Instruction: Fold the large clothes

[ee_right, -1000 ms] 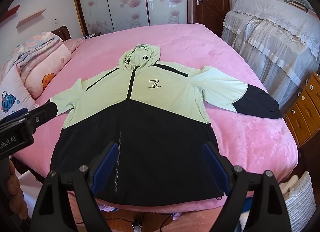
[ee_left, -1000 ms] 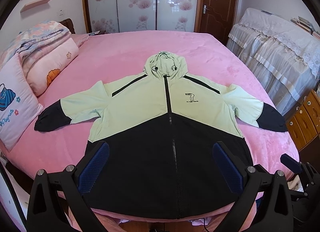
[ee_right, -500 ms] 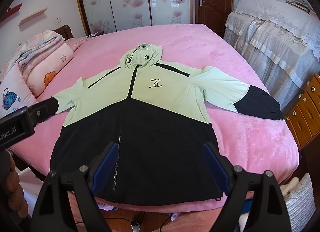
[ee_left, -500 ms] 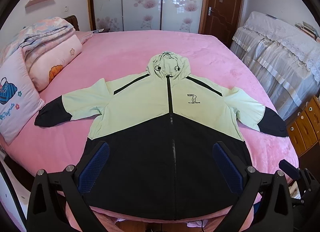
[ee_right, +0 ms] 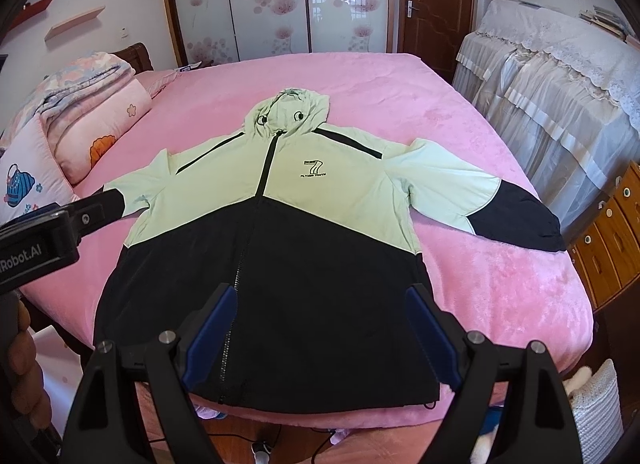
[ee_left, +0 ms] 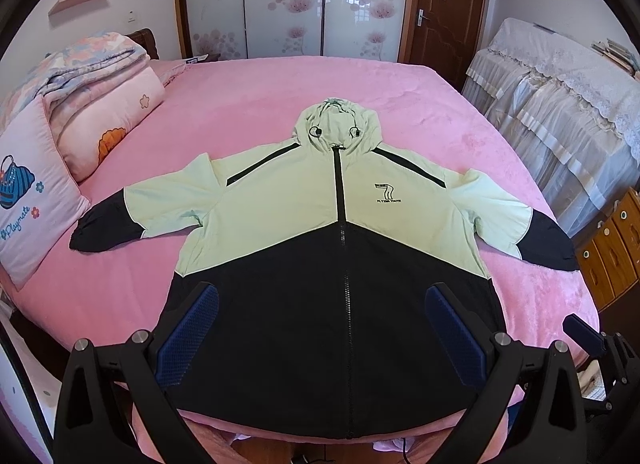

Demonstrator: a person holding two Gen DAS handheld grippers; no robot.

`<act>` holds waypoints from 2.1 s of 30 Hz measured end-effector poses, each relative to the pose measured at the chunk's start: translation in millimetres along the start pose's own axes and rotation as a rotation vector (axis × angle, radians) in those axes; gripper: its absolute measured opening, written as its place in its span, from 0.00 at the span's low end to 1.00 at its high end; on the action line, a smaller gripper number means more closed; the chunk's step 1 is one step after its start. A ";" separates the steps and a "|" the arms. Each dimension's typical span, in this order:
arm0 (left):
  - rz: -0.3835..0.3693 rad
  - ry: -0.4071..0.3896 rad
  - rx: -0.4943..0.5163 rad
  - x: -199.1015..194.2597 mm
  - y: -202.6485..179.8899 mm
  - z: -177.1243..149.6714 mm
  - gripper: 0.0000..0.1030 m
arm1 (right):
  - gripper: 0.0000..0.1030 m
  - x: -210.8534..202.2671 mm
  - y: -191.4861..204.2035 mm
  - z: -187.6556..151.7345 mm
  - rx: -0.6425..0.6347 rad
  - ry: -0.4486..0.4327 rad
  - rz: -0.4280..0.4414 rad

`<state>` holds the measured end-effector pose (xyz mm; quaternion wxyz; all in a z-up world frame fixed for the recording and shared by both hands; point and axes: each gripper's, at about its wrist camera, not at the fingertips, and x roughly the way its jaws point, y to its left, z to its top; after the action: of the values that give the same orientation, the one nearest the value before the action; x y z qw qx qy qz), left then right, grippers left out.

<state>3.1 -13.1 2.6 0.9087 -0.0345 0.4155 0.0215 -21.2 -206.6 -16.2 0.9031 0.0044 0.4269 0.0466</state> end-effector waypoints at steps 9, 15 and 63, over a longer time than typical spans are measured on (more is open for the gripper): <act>0.003 0.001 0.032 3.8 -17.7 5.4 1.00 | 0.84 2.8 -9.8 1.9 0.005 -0.005 0.004; -0.007 -0.029 0.088 -0.8 -45.5 19.6 1.00 | 0.84 -2.6 -32.4 10.0 0.031 -0.042 -0.023; -0.042 -0.193 0.288 57.6 -174.5 134.8 1.00 | 0.84 -5.0 -183.0 128.5 0.202 -0.228 -0.198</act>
<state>154.3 -175.6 54.7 0.9402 0.0897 0.3241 -0.0538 89.5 -385.1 60.5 0.9407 0.0583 0.3228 -0.0865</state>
